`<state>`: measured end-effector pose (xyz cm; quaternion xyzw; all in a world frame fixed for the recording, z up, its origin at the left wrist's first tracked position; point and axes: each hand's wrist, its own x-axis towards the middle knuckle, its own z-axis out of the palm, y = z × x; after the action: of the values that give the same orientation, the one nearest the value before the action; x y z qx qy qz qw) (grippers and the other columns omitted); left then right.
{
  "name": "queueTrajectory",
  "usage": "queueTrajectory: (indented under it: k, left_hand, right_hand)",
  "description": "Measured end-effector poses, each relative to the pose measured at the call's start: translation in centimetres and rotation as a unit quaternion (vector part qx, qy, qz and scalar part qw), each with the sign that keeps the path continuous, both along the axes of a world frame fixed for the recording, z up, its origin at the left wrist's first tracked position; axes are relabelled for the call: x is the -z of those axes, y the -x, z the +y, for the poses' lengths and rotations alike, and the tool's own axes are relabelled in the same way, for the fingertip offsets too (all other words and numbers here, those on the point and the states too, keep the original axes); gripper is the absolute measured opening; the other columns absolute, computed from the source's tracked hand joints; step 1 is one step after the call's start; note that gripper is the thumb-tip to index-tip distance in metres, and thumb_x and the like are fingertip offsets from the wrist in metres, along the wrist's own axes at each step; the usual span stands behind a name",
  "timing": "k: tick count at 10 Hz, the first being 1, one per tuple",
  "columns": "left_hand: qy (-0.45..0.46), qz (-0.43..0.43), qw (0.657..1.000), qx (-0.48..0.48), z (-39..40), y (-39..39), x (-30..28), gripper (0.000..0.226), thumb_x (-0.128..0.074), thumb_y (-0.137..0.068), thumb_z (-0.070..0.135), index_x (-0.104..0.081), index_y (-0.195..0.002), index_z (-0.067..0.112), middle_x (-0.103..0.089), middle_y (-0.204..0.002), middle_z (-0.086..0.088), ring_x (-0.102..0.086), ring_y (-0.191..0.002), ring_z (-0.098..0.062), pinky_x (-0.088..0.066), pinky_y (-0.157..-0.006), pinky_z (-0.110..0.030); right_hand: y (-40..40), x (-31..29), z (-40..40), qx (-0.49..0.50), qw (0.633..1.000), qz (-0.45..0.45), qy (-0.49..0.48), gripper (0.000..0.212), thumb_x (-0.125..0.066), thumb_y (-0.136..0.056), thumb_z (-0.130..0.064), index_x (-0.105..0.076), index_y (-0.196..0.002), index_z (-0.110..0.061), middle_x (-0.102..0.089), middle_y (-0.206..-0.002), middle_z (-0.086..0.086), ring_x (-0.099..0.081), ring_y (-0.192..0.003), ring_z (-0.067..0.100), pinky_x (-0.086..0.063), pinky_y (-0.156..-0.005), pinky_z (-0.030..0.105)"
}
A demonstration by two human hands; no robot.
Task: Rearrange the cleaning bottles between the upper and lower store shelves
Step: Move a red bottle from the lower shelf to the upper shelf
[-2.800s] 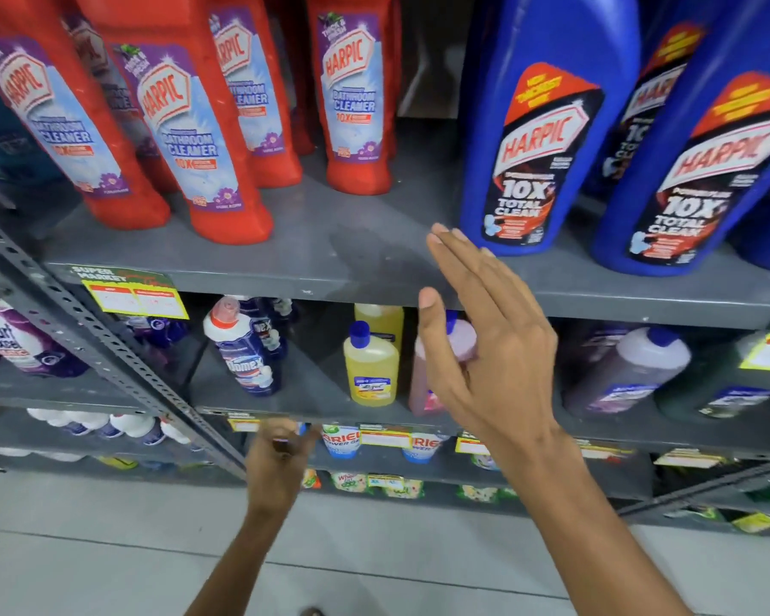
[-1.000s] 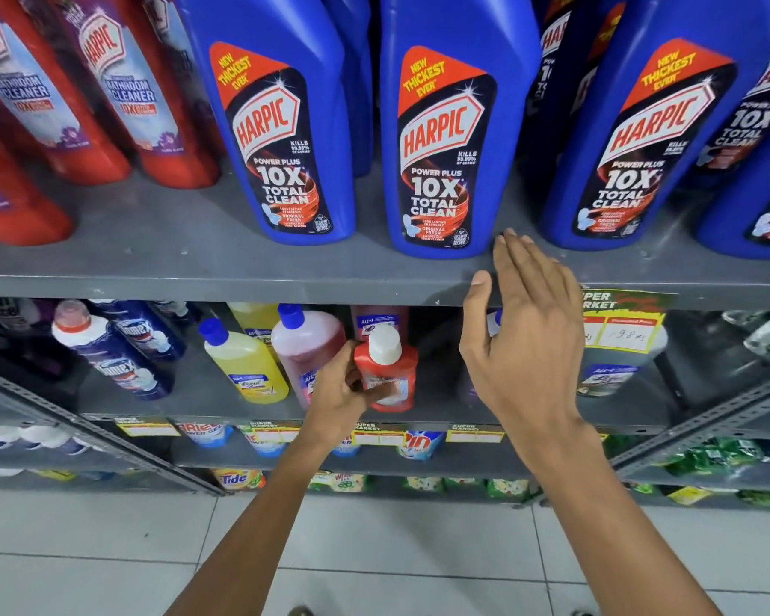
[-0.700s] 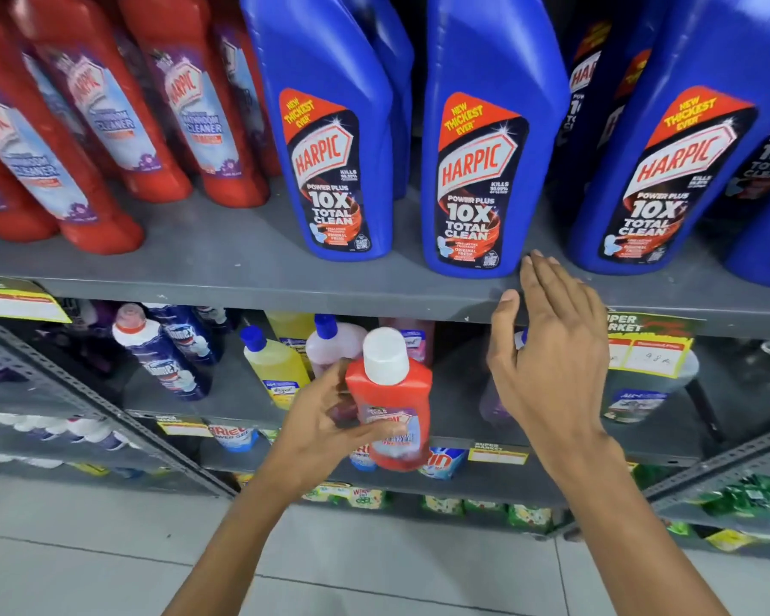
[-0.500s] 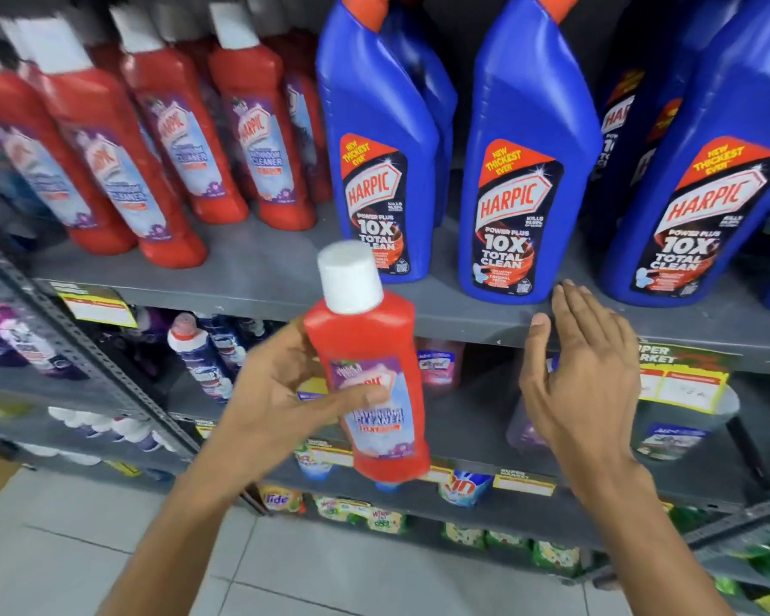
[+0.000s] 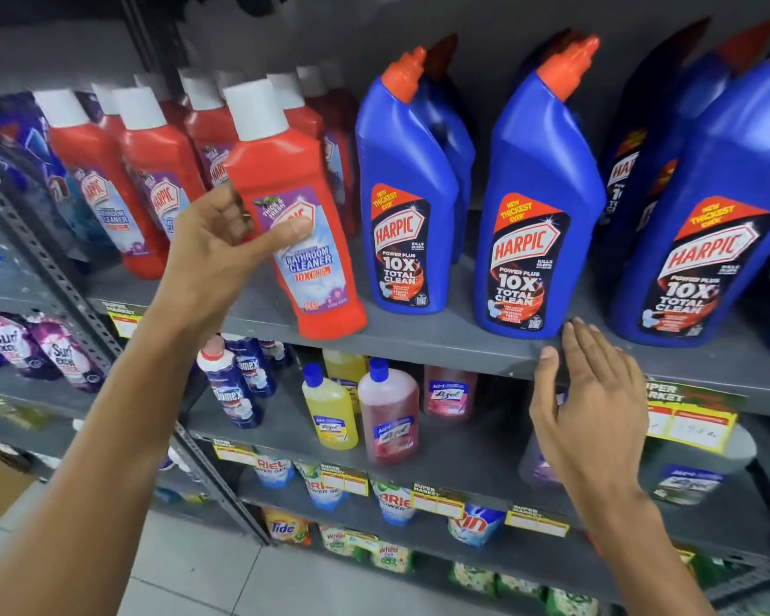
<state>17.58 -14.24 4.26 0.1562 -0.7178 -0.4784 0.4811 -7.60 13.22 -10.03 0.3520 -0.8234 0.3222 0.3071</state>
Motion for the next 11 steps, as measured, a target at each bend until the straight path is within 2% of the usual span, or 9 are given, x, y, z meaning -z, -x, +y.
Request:
queueTrajectory:
  k: [2, 3, 5, 9, 11]
  left_hand:
    - [0.005, -0.029, 1.000, -0.010, -3.3, 0.7, -0.3, 0.057, -0.086, -0.088, 0.007, -0.065, -0.140, -0.001, -0.083, -0.127, 0.000, -0.078, -0.117, -0.017, -0.063, -0.100, -0.031]
    - [0.024, -0.068, 0.997, -0.006, -5.3, 0.6, -0.7, 0.057, -0.087, -0.088, 0.011, -0.067, -0.140, 0.004, -0.082, -0.128, 0.000, -0.078, -0.118, -0.015, -0.062, -0.100, -0.028]
    - [0.032, -0.106, 0.993, 0.031, -7.4, 0.1, -1.4, 0.060, -0.088, -0.087, 0.019, -0.066, -0.143, 0.011, -0.077, -0.138, -0.005, -0.073, -0.130, -0.024, -0.059, -0.109, -0.035]
    - [0.016, -0.119, 0.992, 0.029, -7.6, 0.1, -0.8, 0.056, -0.080, -0.092, 0.014, -0.063, -0.146, 0.008, -0.075, -0.141, -0.007, -0.072, -0.131, -0.024, -0.059, -0.109, -0.035]
    - [0.015, -0.109, 0.994, 0.024, -8.0, 0.1, -0.5, 0.061, -0.084, -0.090, 0.019, -0.063, -0.146, 0.010, -0.075, -0.141, -0.003, -0.071, -0.132, -0.021, -0.058, -0.110, -0.033]
  right_hand:
    - [0.0, 0.1, 0.0, 0.003, 1.000, -0.001, 0.002, 0.048, -0.048, -0.109, -0.027, -0.068, -0.137, 0.006, -0.069, -0.144, 0.021, -0.063, -0.140, 0.035, -0.045, -0.121, 0.051]
    - [0.0, 0.1, 0.0, 0.002, 1.000, -0.005, 0.004, 0.048, -0.047, -0.110, -0.029, -0.068, -0.138, 0.005, -0.069, -0.145, 0.020, -0.063, -0.141, 0.034, -0.045, -0.122, 0.052]
    - [0.1, 0.2, 0.1, 0.000, 1.000, -0.004, 0.000, 0.048, -0.047, -0.110, -0.029, -0.067, -0.139, 0.004, -0.069, -0.146, 0.020, -0.063, -0.141, 0.034, -0.045, -0.122, 0.051]
    - [-0.1, -0.1, 0.0, -0.006, 1.000, -0.013, -0.005, 0.050, -0.046, -0.110, -0.029, -0.065, -0.142, 0.004, -0.066, -0.149, 0.019, -0.060, -0.144, 0.033, -0.043, -0.123, 0.051]
    - [-0.1, 0.0, 0.0, -0.003, 1.000, -0.018, -0.007, 0.050, -0.045, -0.110, -0.030, -0.065, -0.142, 0.003, -0.066, -0.150, 0.018, -0.059, -0.145, 0.033, -0.042, -0.124, 0.049]
